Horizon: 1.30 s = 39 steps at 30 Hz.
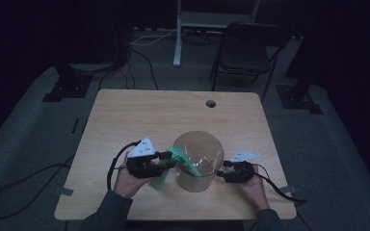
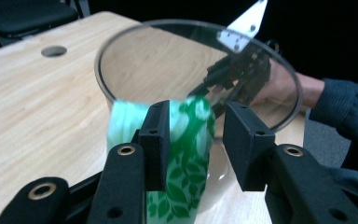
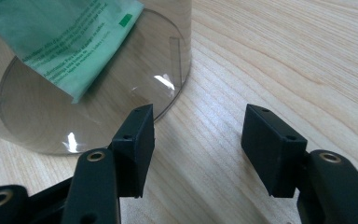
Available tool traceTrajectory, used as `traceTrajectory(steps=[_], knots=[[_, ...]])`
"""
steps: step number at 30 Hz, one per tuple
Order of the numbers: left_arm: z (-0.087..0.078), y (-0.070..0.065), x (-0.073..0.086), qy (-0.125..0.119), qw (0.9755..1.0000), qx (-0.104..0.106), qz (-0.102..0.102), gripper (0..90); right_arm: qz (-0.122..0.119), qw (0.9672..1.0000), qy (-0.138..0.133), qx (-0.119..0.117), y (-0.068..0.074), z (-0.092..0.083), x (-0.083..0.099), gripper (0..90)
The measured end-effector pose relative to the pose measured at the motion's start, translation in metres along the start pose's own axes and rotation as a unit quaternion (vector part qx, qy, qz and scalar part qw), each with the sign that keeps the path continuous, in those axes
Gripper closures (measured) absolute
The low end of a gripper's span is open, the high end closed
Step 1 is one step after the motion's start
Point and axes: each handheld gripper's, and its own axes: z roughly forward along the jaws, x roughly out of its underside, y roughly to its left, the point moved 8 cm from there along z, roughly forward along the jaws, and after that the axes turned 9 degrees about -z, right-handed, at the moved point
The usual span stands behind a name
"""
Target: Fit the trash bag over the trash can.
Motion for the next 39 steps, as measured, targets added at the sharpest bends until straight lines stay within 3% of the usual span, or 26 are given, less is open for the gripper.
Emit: traceTrajectory(steps=[6,11,15,24,31,39], knots=[[0.000,0.003,0.011,0.006,0.9999,-0.009,-0.007,63.0,0.000,1.0000,0.002,-0.004,0.002,-0.001,0.000,44.5],[-0.001,0.006,0.015,0.009,0.9998,-0.019,-0.002,69.9,0.001,1.0000,0.002,-0.008,0.004,-0.002,0.000,46.6],[0.000,0.013,0.014,0.016,0.9988,-0.047,0.005,72.5,0.003,0.9999,0.001,-0.011,0.005,-0.002,0.000,47.0],[0.003,0.025,0.011,0.012,0.9972,-0.073,-0.002,74.4,0.012,0.9998,-0.003,-0.017,0.008,-0.001,-0.002,47.0],[-0.001,0.031,0.013,0.007,0.9972,-0.074,-0.009,74.4,0.005,0.9998,0.000,-0.021,0.012,0.002,-0.004,47.1],[-0.007,0.039,0.037,0.020,0.9967,-0.075,-0.023,75.6,0.003,0.9998,0.000,-0.022,0.012,0.002,-0.004,46.8]])
